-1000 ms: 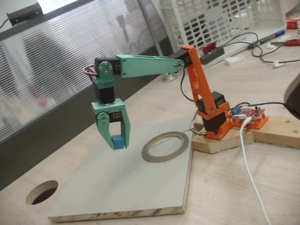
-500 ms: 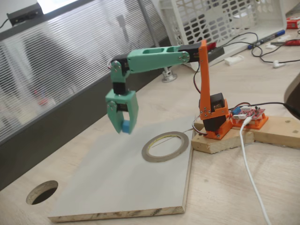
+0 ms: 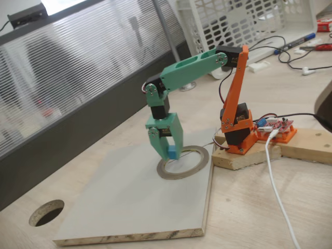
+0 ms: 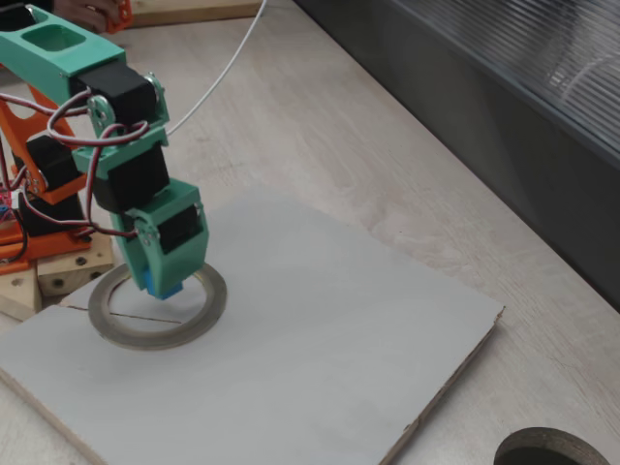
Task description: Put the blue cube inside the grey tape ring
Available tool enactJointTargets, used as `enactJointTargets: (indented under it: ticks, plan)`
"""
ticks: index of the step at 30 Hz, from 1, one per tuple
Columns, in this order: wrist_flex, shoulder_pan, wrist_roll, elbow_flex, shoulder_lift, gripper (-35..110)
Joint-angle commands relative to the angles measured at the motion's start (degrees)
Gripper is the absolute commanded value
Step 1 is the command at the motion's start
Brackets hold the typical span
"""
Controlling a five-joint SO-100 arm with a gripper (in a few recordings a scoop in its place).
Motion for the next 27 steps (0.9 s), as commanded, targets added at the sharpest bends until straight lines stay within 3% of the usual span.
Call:
enactJointTargets:
  ticks: [1, 27]
  plan:
    - [0.53, 0.44, 0.62, 1.85, 2.29, 1]
    - [0.00, 0.35, 0.79, 5.19, 2.29, 1]
